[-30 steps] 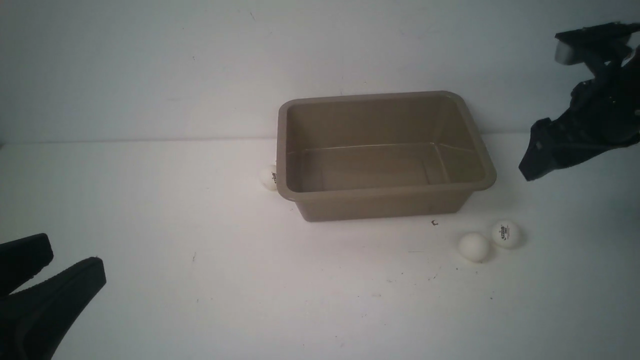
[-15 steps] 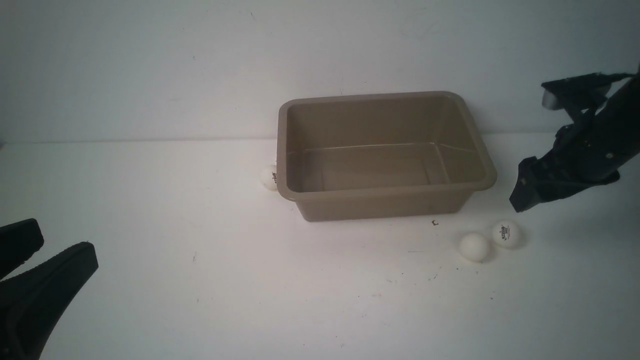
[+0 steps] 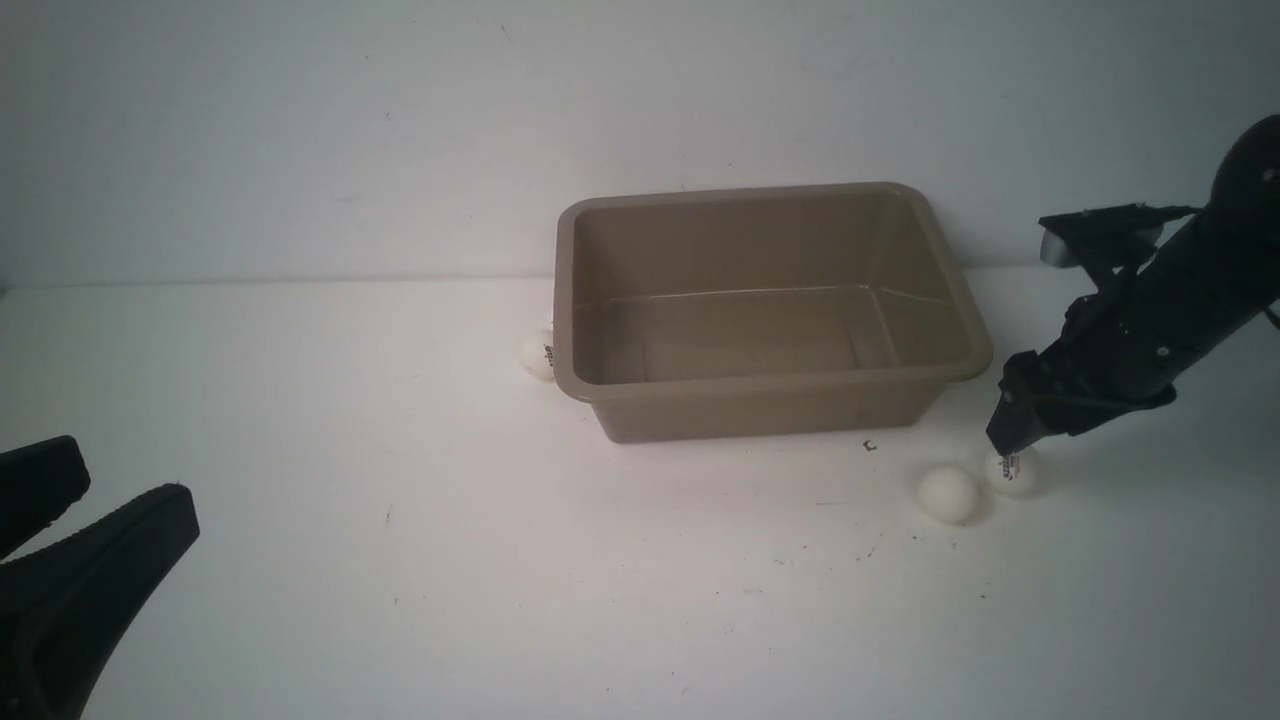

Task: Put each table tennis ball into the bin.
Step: Use the right arm to clamp the table tennis ball closest to it

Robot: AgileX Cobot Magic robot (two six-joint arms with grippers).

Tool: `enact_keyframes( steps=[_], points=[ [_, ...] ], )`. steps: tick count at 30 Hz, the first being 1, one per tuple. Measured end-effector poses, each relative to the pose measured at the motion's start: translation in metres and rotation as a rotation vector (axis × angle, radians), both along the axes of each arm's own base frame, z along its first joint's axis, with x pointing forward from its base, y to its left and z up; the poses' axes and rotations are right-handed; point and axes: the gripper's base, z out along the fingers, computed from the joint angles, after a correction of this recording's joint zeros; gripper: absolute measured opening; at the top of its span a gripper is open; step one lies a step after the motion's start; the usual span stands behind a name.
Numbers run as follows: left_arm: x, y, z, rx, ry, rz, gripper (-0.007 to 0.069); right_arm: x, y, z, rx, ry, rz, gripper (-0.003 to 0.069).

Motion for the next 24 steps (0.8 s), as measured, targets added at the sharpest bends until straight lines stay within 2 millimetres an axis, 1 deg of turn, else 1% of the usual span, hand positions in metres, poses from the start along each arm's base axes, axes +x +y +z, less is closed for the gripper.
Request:
enact_keyframes(
  steps=[10,15,16,20,24],
  points=[
    [0.000,0.000,0.000,0.000,0.000,0.000,0.0394,0.005,0.000,-0.022,-0.007,0.033,0.005,0.0486],
    [0.000,0.000,0.000,0.000,0.001,-0.001,0.0394,0.009,-0.001,-0.031,-0.015,0.019,0.009,0.0477],
    [0.000,0.000,0.000,0.000,0.001,-0.001,0.0394,0.010,-0.001,-0.032,-0.016,0.017,0.008,0.0468],
    [0.000,0.000,0.000,0.001,0.002,-0.002,0.0394,0.012,-0.001,-0.033,-0.016,0.000,0.004,0.0351],
    [0.000,0.000,0.000,0.001,0.002,-0.002,0.0394,0.012,0.000,-0.032,-0.010,-0.004,-0.001,0.0350]
  ],
)
